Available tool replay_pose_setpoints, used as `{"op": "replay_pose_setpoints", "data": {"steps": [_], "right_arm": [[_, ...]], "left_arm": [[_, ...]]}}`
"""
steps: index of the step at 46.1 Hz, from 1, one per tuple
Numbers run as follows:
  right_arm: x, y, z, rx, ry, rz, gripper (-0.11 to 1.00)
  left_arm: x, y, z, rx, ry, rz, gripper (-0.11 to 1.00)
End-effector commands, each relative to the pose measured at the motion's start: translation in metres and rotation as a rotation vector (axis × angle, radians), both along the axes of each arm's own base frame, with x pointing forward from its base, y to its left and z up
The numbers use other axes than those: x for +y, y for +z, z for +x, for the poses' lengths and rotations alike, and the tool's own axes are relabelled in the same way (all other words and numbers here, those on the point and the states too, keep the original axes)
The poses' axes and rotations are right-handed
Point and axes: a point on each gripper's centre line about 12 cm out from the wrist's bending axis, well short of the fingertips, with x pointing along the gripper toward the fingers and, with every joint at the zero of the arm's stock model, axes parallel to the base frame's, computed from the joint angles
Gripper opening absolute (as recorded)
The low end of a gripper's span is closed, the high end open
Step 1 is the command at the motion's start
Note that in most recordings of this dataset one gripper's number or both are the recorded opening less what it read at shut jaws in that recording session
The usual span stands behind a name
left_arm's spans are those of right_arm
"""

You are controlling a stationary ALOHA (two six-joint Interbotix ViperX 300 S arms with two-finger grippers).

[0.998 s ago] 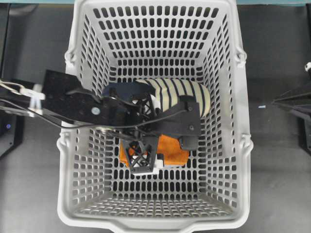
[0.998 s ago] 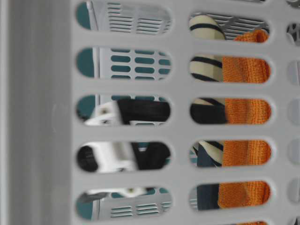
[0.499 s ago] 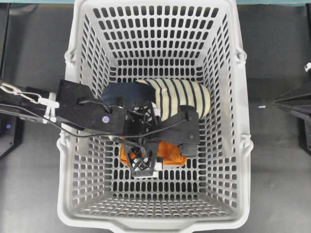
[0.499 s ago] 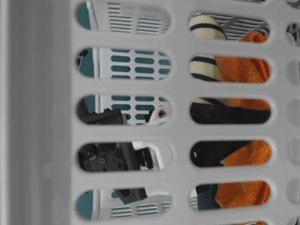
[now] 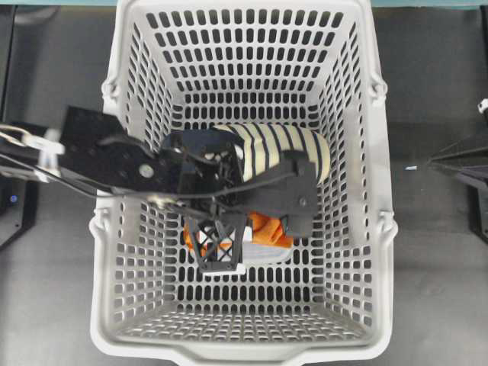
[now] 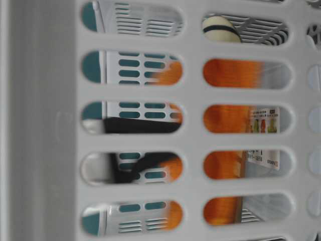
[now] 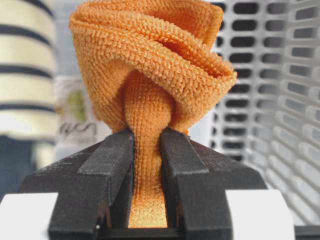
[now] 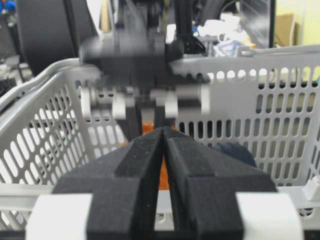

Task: Pick up the orange cloth from the shopping basket with the left arm.
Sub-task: 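Lift the orange cloth upward out of the basket with the left gripper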

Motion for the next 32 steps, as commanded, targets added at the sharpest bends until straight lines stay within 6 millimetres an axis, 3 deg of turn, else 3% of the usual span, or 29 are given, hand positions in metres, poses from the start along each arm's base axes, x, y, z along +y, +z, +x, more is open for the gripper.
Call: {"op": "replay_pose_setpoints", "data": {"steps": [1, 9, 13, 19, 32], "right_arm": [[0.0, 0.002, 0.001, -0.004, 0.001, 0.005, -0.01], [0.0, 0.002, 0.001, -0.008, 0.001, 0.003, -0.01], [0.0, 0.002, 0.001, -0.009, 0.001, 0.005, -0.01], [0.0, 0.003, 0.001, -0.01, 0.001, 0.005, -0.01], [0.0, 0.003, 0.001, -0.012, 0.001, 0.005, -0.01]], "left_arm": [[0.003, 0.06, -0.005, -0.065, 0.005, -0.003, 0.13], [0.003, 0.13, -0.013, -0.087, 0.012, -0.007, 0.13], [0.005, 0.151, -0.017, -0.086, 0.017, -0.007, 0.13], [0.004, 0.164, -0.018, -0.046, 0.02, -0.004, 0.13], [0.006, 0.166, -0.015, 0.0, 0.027, 0.0, 0.13]]}}
